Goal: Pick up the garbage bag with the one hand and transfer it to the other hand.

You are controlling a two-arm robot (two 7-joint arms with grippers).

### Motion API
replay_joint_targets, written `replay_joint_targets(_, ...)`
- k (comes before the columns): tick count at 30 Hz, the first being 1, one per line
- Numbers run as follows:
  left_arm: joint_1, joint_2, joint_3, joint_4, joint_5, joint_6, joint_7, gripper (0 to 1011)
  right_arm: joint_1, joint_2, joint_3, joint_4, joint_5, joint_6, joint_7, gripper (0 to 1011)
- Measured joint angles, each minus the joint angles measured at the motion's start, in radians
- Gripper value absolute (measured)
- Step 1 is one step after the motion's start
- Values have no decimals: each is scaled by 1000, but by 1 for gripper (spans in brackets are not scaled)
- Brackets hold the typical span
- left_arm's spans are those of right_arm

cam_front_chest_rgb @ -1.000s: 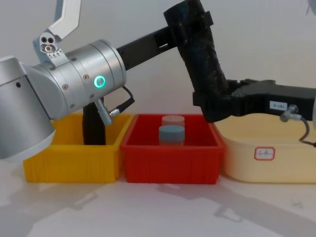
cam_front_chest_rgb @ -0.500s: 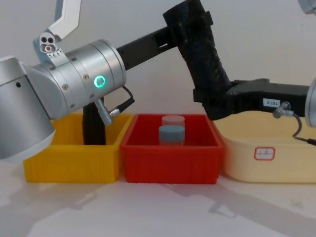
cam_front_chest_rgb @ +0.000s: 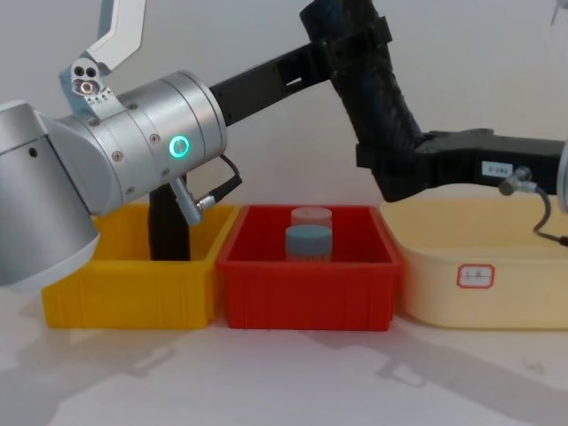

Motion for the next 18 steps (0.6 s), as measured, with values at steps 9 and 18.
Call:
replay_joint_targets(9, 0, 0, 0, 0, 0, 0, 0, 977, 12, 12, 29, 19, 26, 1, -10, 570)
replay_joint_targets(18, 0, 0, 0, 0, 0, 0, 0, 1001, 55, 27, 76, 98, 45, -1, -31, 570)
